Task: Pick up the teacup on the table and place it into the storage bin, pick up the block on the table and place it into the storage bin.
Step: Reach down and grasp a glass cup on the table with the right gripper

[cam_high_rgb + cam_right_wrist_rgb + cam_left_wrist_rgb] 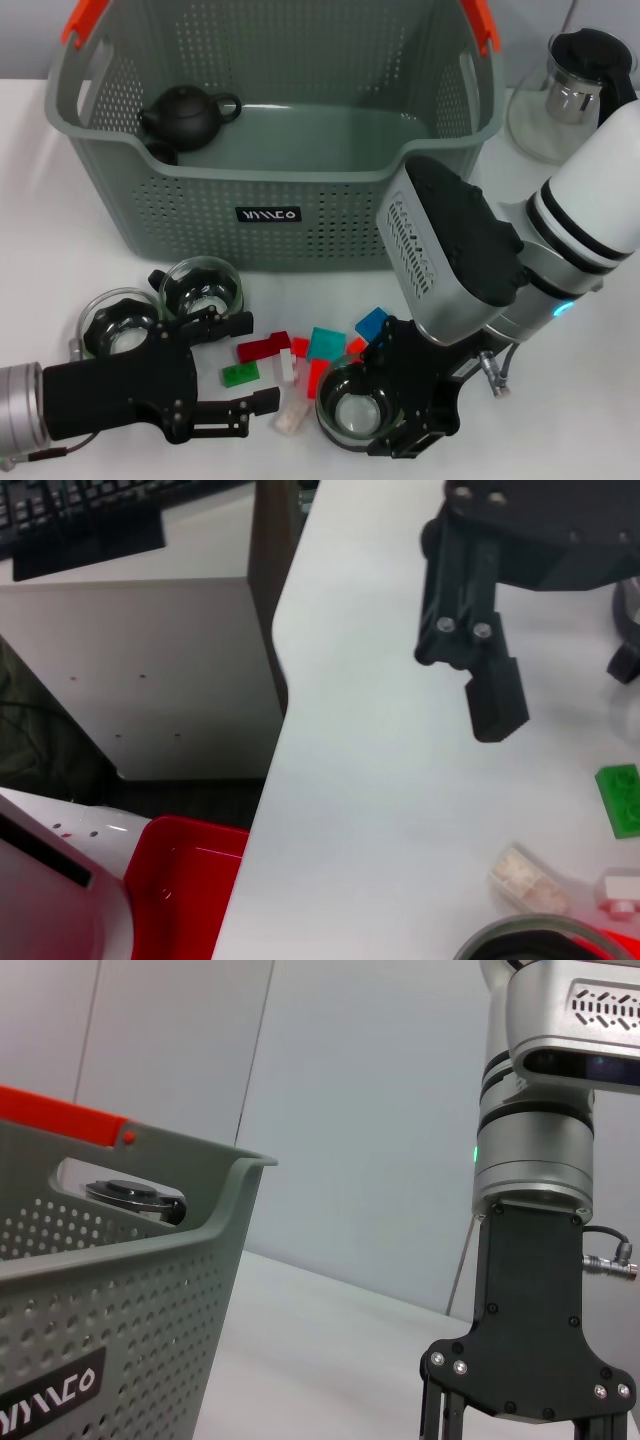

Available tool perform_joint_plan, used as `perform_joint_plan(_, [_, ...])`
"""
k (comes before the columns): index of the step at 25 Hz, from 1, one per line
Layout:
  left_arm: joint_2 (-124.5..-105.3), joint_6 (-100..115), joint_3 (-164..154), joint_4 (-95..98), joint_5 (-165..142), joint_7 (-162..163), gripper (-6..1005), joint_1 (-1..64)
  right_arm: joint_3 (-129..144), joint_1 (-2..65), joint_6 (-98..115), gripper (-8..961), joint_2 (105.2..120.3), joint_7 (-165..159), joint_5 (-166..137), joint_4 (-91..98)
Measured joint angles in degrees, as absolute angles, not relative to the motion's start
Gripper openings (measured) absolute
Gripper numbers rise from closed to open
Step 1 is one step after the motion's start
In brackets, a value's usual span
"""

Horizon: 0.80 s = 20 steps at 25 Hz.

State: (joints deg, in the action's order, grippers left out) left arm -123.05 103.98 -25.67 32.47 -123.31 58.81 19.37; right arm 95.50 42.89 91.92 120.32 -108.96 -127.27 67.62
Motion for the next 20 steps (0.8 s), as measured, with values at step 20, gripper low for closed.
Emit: perform_joint_plan(20, [-123.14,103.4,-25.4,32.3,-123.1,58.8,934,19.4,100.9,43.8,87.1,819,120.70,-109.6,-128.2,63.5])
